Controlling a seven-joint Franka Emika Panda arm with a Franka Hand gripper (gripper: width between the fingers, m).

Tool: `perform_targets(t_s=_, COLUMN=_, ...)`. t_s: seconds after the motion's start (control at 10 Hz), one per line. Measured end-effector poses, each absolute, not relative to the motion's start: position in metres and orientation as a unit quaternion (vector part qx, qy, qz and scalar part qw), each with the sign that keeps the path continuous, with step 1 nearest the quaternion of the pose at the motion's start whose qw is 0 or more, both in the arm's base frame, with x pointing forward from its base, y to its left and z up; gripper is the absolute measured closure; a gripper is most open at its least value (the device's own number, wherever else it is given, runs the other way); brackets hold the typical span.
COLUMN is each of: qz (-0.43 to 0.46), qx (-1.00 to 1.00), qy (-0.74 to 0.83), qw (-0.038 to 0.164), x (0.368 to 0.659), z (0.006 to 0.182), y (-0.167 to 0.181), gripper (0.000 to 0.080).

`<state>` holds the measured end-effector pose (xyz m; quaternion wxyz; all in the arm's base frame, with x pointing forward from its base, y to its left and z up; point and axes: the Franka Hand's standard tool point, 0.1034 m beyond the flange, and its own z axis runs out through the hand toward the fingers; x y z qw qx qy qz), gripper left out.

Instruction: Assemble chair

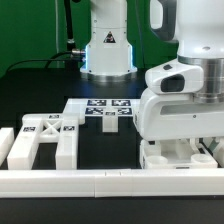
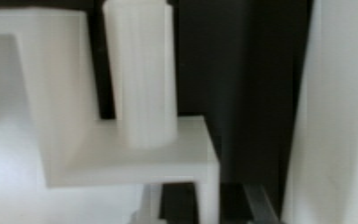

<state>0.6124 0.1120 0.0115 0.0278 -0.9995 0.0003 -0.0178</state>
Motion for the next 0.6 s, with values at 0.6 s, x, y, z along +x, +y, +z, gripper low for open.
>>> perform_targets(t_s=0.6, qz=-0.032, qx=-0.999, qy=-0.011, qw=0.027, x=0.621, z=0.033, y=0.105, gripper=0.0537)
